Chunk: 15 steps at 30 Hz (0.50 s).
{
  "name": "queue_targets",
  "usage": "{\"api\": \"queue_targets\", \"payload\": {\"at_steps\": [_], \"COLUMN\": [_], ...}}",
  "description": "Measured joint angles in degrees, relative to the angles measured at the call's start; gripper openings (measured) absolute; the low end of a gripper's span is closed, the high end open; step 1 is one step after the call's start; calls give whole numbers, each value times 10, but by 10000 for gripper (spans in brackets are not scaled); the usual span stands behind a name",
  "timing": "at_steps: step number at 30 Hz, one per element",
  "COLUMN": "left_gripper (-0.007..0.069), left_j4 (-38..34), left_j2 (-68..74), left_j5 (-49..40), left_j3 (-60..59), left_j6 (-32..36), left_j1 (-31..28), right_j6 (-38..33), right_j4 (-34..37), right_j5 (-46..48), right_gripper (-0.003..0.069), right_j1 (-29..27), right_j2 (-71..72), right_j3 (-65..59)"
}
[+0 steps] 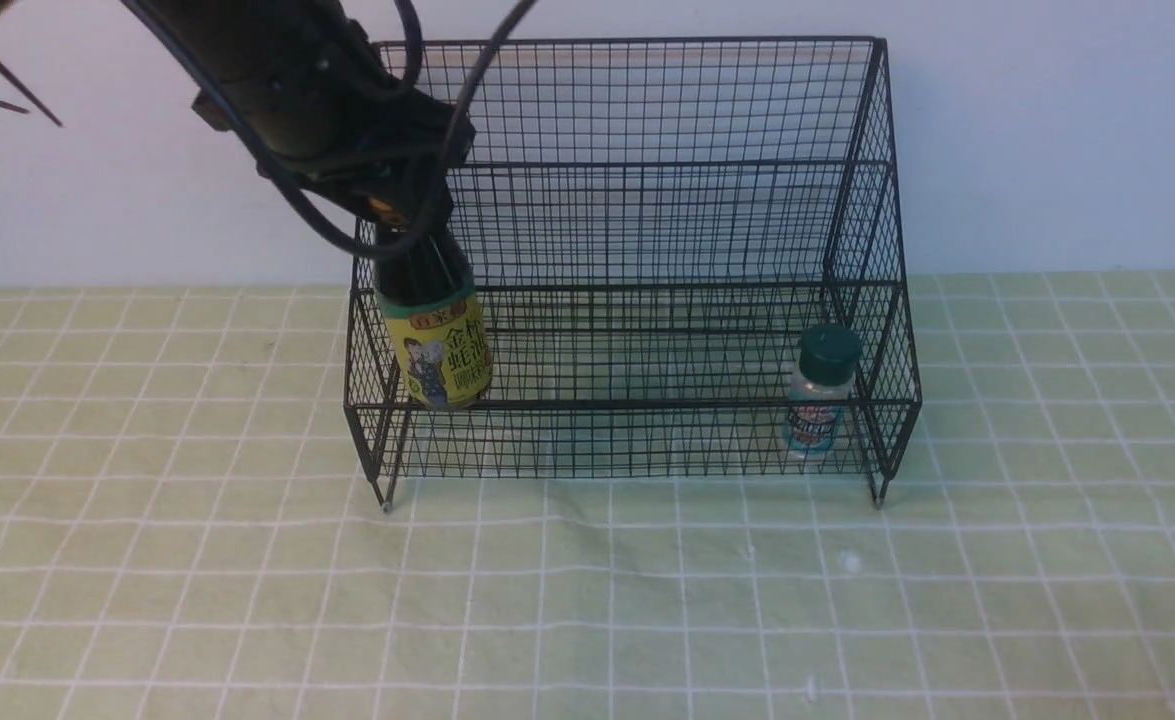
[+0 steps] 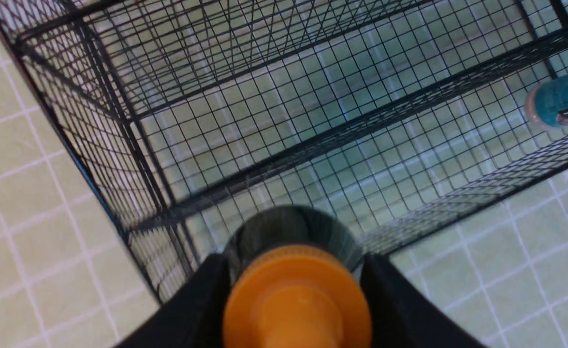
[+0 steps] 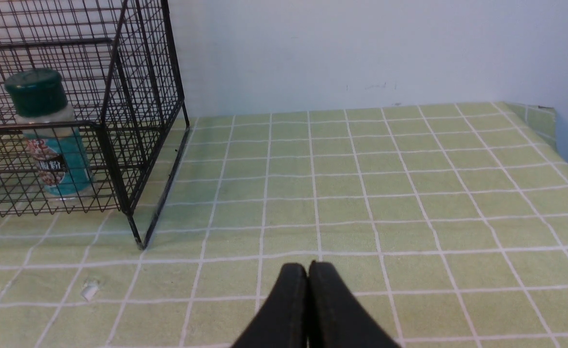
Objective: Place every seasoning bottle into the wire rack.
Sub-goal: Use the left arm to put the condiment bottle back on the shelf
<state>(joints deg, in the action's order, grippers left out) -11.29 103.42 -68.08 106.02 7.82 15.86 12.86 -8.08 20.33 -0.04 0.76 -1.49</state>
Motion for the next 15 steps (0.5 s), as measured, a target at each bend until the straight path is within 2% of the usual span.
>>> {"api": "queue_targets", "payload": {"at_steps": [6,15], "left_gripper": [302,301], "left_j4": [-1,3], "left_j2": [10,14], "left_j5": [26,45], "left_j3": [1,1], "left_j6": [16,80], "left_j1": [3,3], "right_j6": [0,0], "right_j4": [0,0], "right_j5": [0,0], "right_gripper": [-14,-14], "right_j1": [0,0], "right_j2": [0,0], "right_j3": [0,0]}}
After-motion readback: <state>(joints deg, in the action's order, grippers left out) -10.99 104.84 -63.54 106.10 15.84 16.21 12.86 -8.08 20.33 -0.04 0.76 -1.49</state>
